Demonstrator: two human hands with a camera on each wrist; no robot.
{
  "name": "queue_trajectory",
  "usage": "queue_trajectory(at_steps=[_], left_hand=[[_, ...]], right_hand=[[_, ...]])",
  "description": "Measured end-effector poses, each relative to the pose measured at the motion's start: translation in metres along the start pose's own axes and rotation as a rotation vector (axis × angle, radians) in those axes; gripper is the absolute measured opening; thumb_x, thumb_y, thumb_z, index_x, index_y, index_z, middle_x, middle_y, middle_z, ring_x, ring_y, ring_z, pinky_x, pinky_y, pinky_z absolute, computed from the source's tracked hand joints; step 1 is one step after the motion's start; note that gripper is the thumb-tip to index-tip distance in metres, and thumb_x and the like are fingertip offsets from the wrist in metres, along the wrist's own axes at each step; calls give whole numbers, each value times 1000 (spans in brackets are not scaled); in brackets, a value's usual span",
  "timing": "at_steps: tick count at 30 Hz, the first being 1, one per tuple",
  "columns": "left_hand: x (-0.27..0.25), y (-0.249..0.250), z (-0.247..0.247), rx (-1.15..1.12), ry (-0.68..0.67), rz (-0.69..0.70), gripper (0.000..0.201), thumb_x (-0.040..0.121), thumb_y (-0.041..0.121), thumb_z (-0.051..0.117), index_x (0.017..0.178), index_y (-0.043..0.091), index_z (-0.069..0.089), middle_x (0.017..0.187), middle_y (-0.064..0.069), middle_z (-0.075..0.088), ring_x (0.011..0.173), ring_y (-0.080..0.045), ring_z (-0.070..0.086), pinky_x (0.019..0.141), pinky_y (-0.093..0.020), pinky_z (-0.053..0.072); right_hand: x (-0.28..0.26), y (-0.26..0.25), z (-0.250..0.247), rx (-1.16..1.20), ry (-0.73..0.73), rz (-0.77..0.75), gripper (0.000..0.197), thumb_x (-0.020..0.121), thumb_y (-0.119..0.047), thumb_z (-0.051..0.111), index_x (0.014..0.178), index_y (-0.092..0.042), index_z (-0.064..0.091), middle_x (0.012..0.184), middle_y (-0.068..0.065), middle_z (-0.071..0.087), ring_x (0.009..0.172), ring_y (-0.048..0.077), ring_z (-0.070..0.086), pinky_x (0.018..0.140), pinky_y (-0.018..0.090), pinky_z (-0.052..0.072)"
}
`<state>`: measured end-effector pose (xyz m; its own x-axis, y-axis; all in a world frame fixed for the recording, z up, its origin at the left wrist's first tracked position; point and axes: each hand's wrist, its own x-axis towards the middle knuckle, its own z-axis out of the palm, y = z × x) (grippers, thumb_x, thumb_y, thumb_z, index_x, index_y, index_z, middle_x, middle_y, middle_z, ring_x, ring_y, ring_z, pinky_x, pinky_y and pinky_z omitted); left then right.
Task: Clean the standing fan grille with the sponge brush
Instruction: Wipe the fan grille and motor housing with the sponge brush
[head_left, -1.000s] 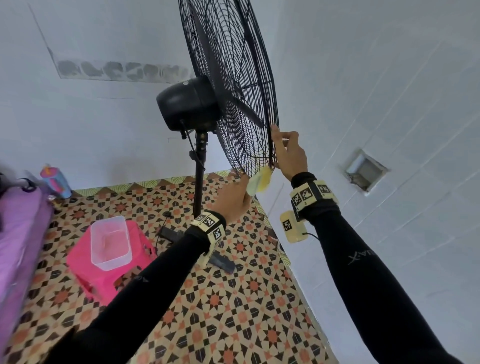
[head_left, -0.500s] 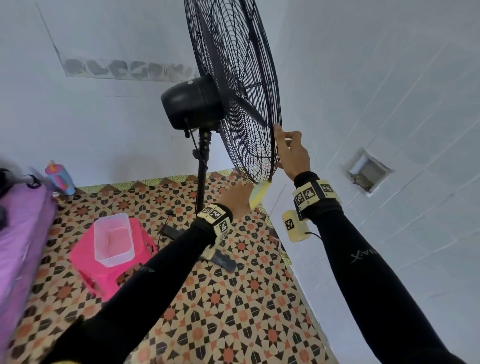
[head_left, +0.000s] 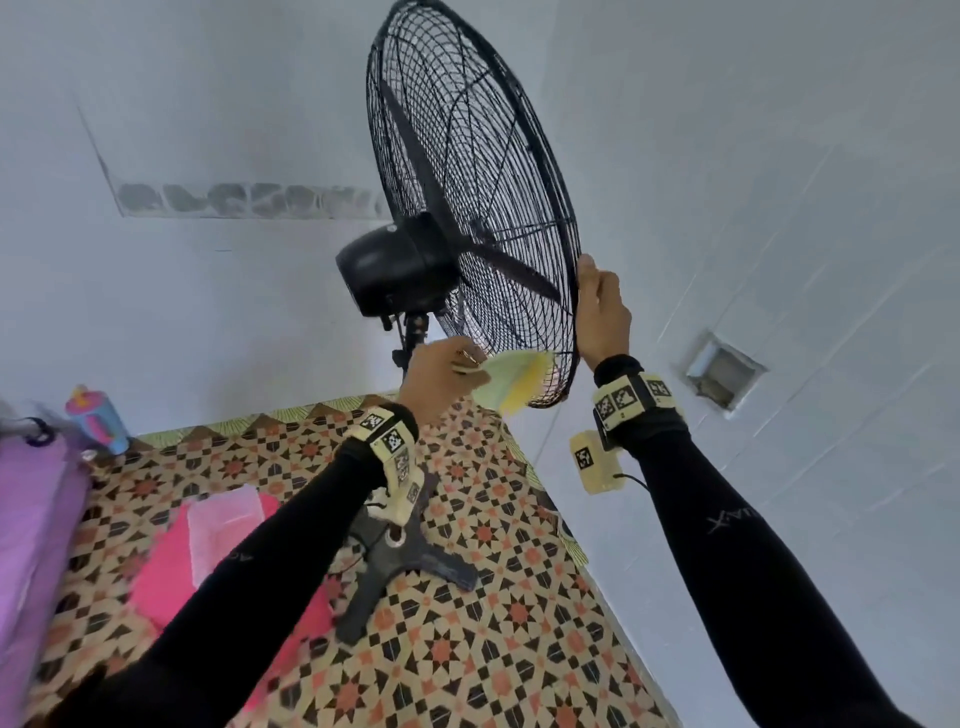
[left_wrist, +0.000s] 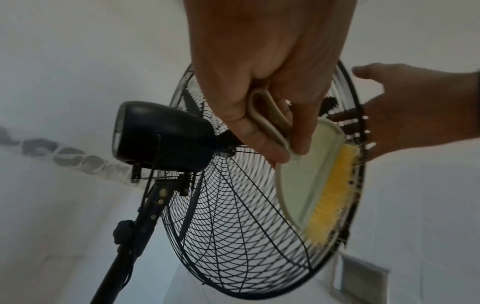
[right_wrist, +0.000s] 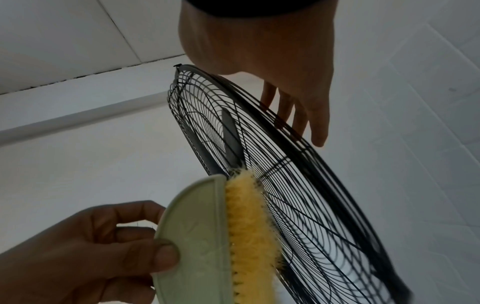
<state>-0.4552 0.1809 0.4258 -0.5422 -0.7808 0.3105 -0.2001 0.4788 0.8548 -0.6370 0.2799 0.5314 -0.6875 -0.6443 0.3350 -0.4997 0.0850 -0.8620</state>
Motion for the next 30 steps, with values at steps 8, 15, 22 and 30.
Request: queue_trajectory(at_steps=[8, 15, 22, 30], left_hand=[[59, -28, -74, -513, 54, -194, 12, 93, 7, 76, 103, 3, 72, 88, -12, 75, 70, -23, 71, 68, -28, 63], [104, -47, -80, -732, 32, -364, 50, 98, -2, 63, 145, 6, 47, 121, -25, 68, 82, -34, 75, 65, -33, 64], [121, -48, -63, -731, -29, -376, 38, 99, -3, 59, 137, -1, 60, 116, -25, 71, 75, -29, 78, 65, -31, 64], [123, -53, -63, -707, 82, -386, 34, 95, -5, 62, 129, -1, 66, 113, -23, 73, 79, -28, 77, 73, -34, 65]], right_hand=[[22, -58, 39, -46, 209, -179, 56, 95, -66, 53, 128, -21, 53, 118, -7, 65, 107, 12, 61, 94, 25, 45], [25, -58, 57, -90, 357, -168, 61, 88, -72, 57, 128, -26, 53, 115, -7, 69, 106, 12, 64, 100, 35, 51], [29, -53, 56, -111, 385, -164, 60, 89, -70, 57, 128, -24, 54, 117, -5, 69, 106, 11, 64, 101, 38, 51], [31, -54, 59, -101, 385, -170, 61, 89, -71, 57, 128, -24, 54, 118, -4, 70, 108, 13, 65, 102, 37, 51]])
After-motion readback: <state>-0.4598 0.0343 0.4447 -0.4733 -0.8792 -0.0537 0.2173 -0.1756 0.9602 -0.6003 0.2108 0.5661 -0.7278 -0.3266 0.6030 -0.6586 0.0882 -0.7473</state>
